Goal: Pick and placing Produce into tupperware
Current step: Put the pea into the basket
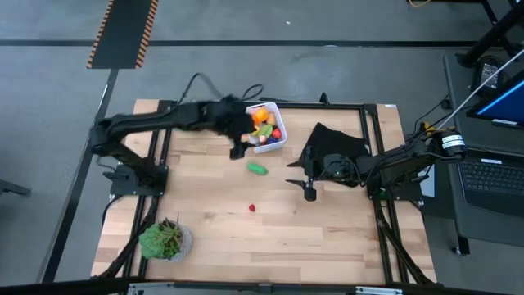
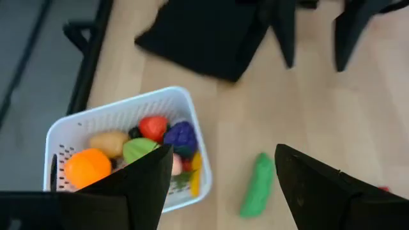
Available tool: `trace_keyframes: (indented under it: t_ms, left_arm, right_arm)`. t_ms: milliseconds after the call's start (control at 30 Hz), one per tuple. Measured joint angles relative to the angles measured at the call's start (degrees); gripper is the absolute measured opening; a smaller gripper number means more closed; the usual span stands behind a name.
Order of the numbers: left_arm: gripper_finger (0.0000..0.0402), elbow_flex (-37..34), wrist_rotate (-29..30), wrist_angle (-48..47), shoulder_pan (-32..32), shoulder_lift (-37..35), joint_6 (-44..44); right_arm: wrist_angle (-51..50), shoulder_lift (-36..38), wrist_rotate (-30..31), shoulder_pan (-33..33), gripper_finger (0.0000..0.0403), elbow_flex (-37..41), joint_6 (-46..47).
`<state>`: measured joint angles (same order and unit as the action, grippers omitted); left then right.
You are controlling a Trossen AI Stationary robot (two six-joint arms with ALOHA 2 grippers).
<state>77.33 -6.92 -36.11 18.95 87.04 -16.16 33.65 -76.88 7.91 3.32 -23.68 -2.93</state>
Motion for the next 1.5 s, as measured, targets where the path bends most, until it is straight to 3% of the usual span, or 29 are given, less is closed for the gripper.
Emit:
trace_keyframes:
  t_ms: [267,567,767,1167,1500]
  left_arm:
    - [0.0267,-25.51,1.82,22.42,-10.54,-18.12,6.92]
    - [0.0267,-43.72,10.43,39.08,-21.68,-26.38,11.29]
    - [0.0267,-48.32,10.92,44.22,-27.02,-26.35,12.54]
    - [0.0267,-59.78,13.23,62.77,-30.67,-26.35,15.62]
    - [0.0267,-61.21,13.29,63.94,-31.02,-26.35,17.51]
  right_arm:
    - [1.27,0.0,0.06,2.48,0.0257,-0.02,-2.07]
    - [0.88,0.0,0.04,5.56,0.0257,-1.78,-1.99]
    - [1.17,-2.71,0.06,5.9,0.0257,-3.0,0.69]
    - [4.39,-20.65,0.05,5.9,0.0257,-11.07,1.27]
    - [4.15,-27.6,-0.33,5.72,0.0257,-16.99,0.97]
